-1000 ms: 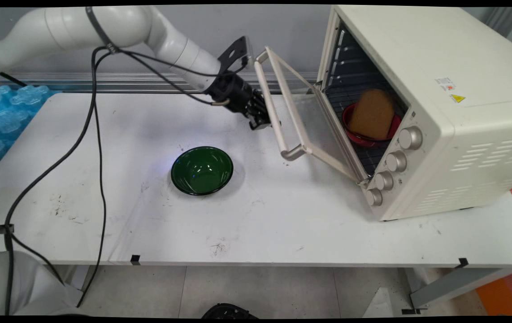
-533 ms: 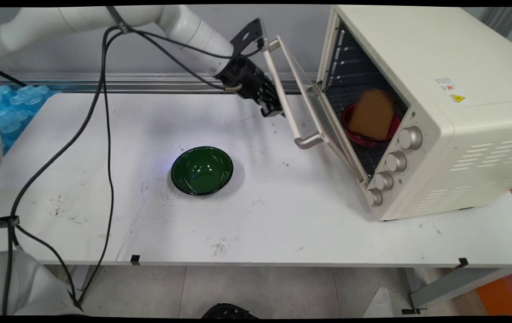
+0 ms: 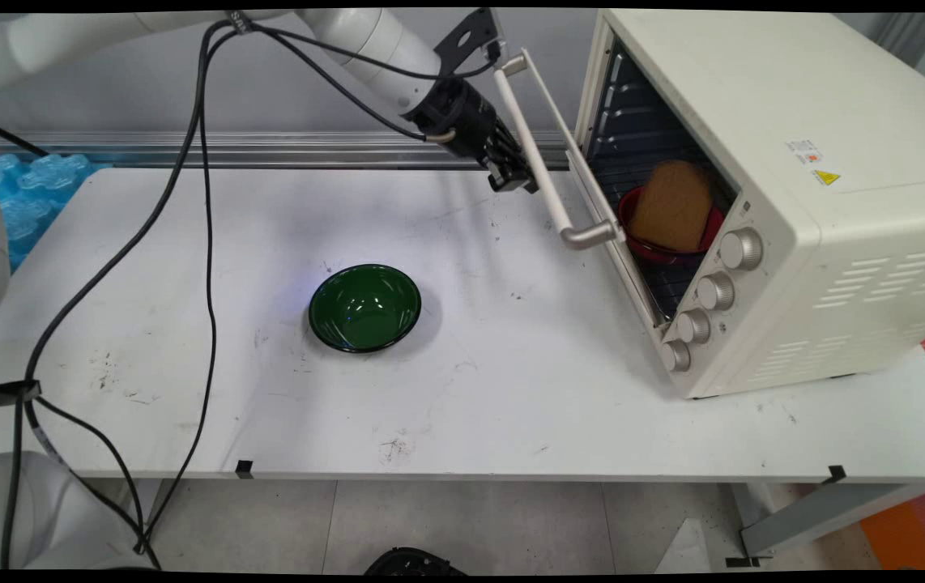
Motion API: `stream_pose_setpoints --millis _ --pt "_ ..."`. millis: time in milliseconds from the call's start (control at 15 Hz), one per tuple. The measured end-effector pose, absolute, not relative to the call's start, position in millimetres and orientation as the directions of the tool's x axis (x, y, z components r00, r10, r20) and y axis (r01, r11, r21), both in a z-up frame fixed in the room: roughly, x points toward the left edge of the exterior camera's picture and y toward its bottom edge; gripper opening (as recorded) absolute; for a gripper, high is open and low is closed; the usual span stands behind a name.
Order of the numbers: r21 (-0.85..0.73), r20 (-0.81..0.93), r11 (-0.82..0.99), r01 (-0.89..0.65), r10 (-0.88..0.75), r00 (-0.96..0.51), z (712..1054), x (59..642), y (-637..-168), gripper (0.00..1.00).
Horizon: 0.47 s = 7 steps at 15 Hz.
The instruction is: Close the oven
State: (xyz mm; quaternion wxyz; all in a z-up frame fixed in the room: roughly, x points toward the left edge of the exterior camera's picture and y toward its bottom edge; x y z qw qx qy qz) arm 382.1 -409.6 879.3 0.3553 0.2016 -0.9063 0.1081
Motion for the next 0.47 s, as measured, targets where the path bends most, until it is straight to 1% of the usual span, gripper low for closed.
stream_pose_setpoints --millis 467 --pt "-0.068 0.665 0.892 -0.446 -0.293 -0.687 892 383 -412 0.00"
